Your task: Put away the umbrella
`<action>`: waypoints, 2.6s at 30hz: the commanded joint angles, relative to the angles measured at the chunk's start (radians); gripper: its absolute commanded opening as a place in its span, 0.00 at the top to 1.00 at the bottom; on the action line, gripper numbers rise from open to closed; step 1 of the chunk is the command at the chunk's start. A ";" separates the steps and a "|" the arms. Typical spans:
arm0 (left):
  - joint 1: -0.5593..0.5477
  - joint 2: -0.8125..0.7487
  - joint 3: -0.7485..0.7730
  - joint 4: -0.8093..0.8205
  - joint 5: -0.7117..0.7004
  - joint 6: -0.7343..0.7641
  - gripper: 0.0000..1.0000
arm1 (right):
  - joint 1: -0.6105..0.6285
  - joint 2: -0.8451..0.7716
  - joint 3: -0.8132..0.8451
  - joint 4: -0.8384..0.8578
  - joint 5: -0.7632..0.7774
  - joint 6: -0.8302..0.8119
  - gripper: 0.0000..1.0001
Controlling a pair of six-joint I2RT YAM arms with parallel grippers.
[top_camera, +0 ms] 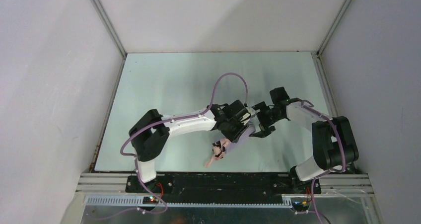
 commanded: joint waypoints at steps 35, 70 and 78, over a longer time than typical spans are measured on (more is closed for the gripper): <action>0.221 -0.665 -0.436 0.114 0.012 -0.218 0.05 | 0.287 -0.282 0.276 0.073 0.502 -0.685 0.74; 0.399 -0.813 -0.600 0.092 -0.082 -0.250 0.06 | 0.711 -0.257 -0.144 0.424 0.905 -0.902 0.62; 0.399 -0.764 -0.557 0.117 -0.070 -0.240 0.06 | 0.536 -0.451 0.188 0.267 0.850 -0.974 0.66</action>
